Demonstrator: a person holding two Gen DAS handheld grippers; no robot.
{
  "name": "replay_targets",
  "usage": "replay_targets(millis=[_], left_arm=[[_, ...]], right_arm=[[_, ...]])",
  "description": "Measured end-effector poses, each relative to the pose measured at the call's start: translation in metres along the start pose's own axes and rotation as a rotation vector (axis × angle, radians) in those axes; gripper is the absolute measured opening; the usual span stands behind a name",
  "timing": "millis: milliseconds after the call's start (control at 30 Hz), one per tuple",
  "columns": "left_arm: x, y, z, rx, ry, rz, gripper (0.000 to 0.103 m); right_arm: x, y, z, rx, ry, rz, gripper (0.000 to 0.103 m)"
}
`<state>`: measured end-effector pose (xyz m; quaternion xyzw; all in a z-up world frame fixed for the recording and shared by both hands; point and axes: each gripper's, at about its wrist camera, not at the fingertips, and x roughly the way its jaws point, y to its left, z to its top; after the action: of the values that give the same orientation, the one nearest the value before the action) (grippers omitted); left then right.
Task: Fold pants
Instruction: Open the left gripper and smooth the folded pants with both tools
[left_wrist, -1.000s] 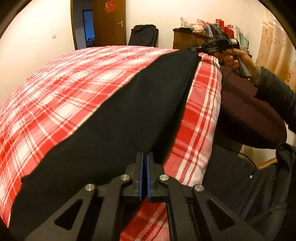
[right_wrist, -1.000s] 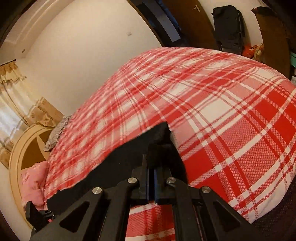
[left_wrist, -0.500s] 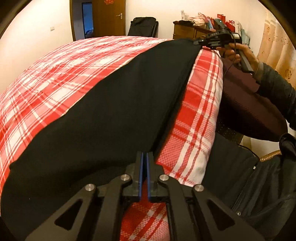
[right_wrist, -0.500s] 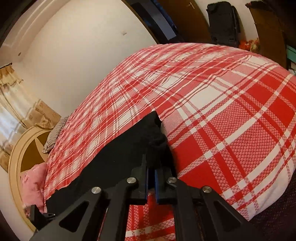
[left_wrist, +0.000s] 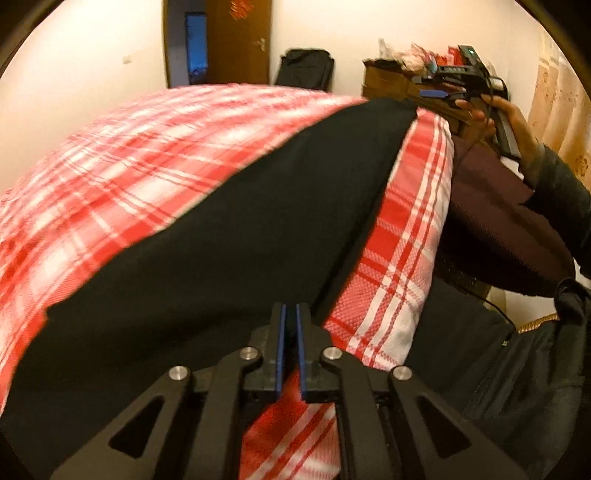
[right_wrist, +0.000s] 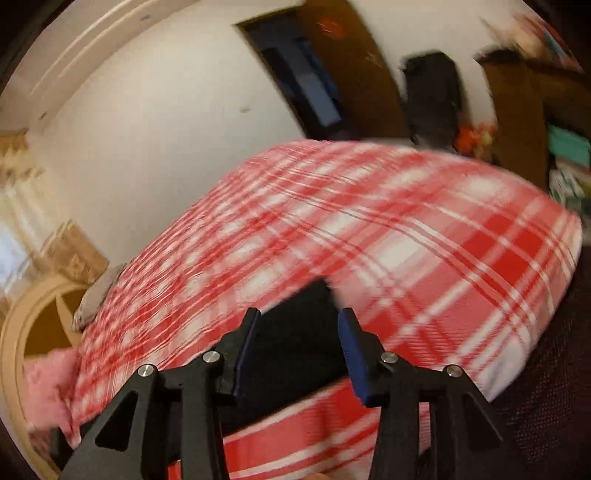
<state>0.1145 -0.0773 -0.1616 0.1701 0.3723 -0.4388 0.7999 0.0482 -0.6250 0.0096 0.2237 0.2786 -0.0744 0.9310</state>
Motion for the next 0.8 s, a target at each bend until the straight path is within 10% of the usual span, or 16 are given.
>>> replay_targets(millis=[200, 500, 800], left_arm=[[-0.059, 0.052, -0.031, -0.098, -0.039, 0.234, 0.044], [-0.145, 0.17, -0.121, -0.477, -0.022, 0.598, 0.054], [-0.118, 0.192, -0.154, -0.577, 0.018, 0.641, 0.06]], right_arm=[[0.025, 0.1, -0.027, -0.211, 0.1, 0.148, 0.045], [0.071, 0.253, -0.162, -0.742, 0.349, 0.371, 0.045], [0.083, 0.334, -0.29, -1.175, 0.423, 0.439, 0.045]])
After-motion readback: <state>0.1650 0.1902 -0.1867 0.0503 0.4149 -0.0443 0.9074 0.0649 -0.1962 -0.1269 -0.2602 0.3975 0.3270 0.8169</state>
